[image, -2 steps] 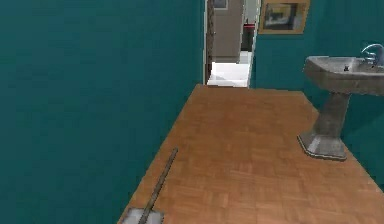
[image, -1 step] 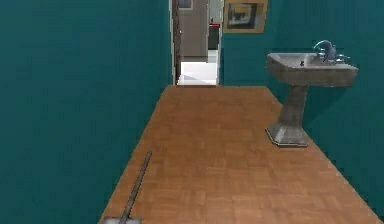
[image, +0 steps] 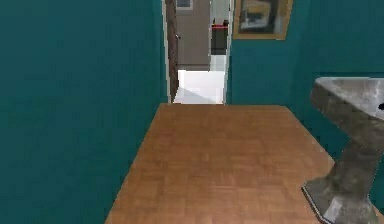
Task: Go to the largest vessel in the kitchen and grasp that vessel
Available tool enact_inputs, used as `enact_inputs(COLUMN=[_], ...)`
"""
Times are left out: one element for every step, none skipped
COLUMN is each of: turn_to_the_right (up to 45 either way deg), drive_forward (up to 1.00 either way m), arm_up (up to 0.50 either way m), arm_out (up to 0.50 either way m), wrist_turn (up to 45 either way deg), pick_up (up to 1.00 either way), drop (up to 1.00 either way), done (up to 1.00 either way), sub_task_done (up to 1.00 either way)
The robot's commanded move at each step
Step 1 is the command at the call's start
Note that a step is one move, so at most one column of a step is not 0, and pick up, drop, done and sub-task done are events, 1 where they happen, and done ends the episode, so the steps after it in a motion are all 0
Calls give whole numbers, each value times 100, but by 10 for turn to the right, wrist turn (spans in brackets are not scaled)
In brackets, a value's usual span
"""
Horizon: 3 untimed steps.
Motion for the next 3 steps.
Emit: enact_inputs(turn_to_the_right=[30,0,0], drive_forward=[0,100,100], arm_up=[0,0,0], arm_out=[0,0,0], wrist_turn=[0,0,0], pick_up=[0,0,0], drop=[0,0,0], done=[0,0,0], sub_task_done=[0,0,0])
